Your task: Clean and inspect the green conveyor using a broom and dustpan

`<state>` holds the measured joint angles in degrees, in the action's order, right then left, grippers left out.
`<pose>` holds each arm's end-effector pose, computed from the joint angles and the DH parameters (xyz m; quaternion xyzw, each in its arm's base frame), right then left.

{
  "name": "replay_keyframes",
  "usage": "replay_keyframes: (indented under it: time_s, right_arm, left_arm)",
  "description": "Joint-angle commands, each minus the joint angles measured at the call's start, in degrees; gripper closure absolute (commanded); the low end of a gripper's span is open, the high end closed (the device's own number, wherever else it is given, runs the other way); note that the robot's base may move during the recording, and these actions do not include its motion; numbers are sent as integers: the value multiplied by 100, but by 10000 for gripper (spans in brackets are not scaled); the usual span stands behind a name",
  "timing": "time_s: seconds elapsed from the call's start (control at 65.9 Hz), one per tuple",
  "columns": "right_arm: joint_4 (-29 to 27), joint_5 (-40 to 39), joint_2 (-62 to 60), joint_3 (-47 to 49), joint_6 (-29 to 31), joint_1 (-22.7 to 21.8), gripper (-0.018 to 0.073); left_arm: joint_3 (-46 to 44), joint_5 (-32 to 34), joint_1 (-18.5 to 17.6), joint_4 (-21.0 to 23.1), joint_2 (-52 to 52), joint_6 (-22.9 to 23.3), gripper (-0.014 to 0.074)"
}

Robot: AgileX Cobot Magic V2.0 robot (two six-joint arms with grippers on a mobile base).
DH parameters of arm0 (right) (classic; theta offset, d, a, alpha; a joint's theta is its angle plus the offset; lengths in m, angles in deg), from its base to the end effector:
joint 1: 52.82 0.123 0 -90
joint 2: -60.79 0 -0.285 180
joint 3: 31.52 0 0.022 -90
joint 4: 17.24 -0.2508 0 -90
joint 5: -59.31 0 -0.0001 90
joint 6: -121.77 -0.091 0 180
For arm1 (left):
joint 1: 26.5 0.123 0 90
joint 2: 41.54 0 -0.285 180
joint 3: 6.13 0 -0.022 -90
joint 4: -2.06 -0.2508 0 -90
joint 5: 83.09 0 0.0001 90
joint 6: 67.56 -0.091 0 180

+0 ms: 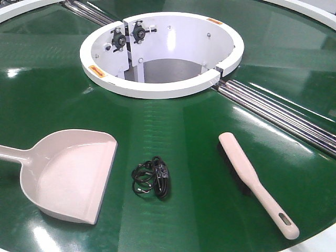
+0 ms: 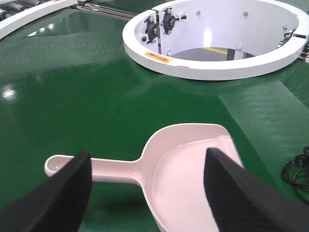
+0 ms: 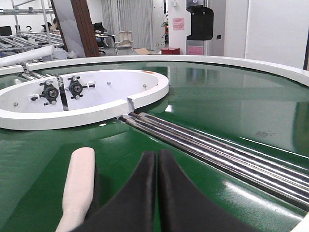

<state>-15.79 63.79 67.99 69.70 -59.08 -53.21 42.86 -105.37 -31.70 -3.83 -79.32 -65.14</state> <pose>0.0569 -0.0006 0.1974 -0.0006 0.7099 -0.0068 0.7042 0.1097 -0.0064 0.3041 0.0471 0.8124 0.0048 0.5812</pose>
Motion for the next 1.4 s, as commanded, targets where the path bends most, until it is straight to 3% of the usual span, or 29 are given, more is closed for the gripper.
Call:
replay_keyframes:
  time_s: [0.0,0.167,0.516,0.607,0.713,0.85,0.911,0.941,1.108,1.381]
  right_arm:
    - [18,-449,-106,-66,23,-9,569]
    - [18,-449,-106,-66,23,-9,569]
    - [18,-449,-106,-66,23,-9,569]
    - [18,-449,-106,-66,23,-9,569]
    - [18,-449,-106,-66,23,-9,569]
    - [18,-449,-106,-66,23,-9,569]
    - [18,-449,-106,-66,23,-9,569]
    - [18,-449,-106,-66,23,-9,569]
    - [18,-449,-106,-66,23,-9,569]
    - [18,-449,-106,-66,23,-9,569]
  left_arm:
    - [-190,422,-38,1,-47,46,108]
    - [-488,161,-38,-10,-224,95,108]
    - [-2528,-2070,-38,2,-2157,-786,108]
    - [-2974,-2380,-38,2,-2664,-1447,108]
    - [-3251,-2586,-38,-3,-3128,-2571,111]
    - [-3250,-2494,-38,16,-3748,-5024,141]
    - [-3250,-2483,-38,8,-4002,-5729,159]
    - [-3257,-2471,-38,-2,-4112,-5873,167]
    - [-3257,-2450,-38,-78,-4610,-5873,168]
    - [-3257,-2531,-38,-1232,-5106,-5867,120]
